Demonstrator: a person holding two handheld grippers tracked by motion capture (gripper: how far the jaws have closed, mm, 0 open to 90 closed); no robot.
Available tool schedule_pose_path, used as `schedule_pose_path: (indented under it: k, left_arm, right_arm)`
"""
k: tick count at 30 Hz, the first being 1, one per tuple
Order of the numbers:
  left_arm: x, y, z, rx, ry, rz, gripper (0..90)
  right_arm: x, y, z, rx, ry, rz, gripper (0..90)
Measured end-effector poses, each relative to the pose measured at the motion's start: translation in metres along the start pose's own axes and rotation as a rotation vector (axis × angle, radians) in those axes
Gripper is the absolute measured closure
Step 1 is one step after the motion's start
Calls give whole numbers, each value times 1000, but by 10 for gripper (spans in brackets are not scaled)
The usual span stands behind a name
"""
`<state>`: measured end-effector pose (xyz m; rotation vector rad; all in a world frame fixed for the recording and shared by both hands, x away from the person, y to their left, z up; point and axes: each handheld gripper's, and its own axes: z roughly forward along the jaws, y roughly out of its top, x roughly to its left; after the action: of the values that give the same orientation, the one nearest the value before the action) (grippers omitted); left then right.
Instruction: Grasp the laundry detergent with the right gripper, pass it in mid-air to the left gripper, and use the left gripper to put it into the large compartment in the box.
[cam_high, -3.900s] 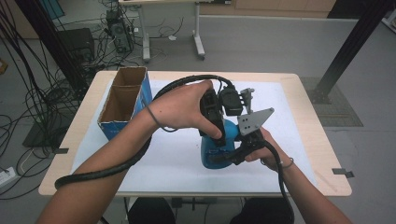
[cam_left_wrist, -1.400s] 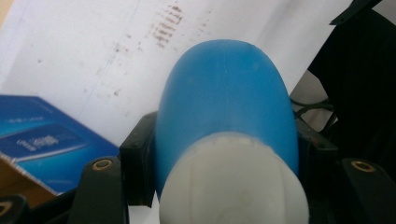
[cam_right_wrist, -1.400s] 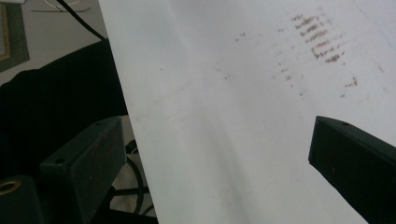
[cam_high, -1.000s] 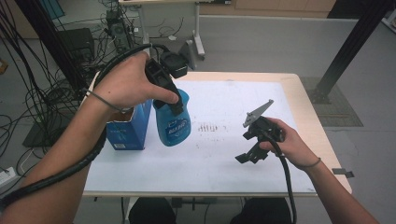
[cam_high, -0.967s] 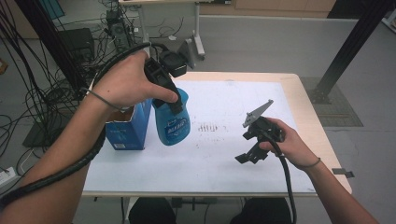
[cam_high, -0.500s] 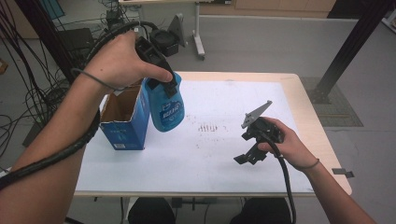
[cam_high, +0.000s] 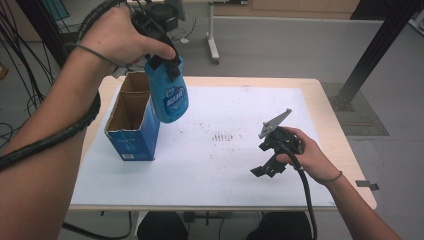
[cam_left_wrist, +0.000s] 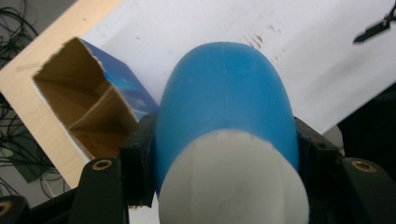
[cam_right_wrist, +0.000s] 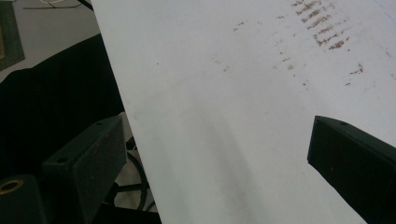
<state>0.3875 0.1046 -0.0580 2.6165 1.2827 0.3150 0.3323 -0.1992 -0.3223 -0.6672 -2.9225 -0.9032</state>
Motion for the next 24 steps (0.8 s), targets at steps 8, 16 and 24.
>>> schedule_pose_path:
  k: [8, 16, 24]
  left_arm:
    - [21, 3, -15, -4, 23, -80, 379]
    - [43, 3, -20, 10, 60, -163, 379]
    - [59, -4, -14, 38, 101, -205, 379]
  right_arm:
    - [1, 2, 1, -2, -10, 0, 55]
    - [1, 3, 0, 21, -23, 8, 66]
    - [0, 2, -2, 45, -39, 15, 68]
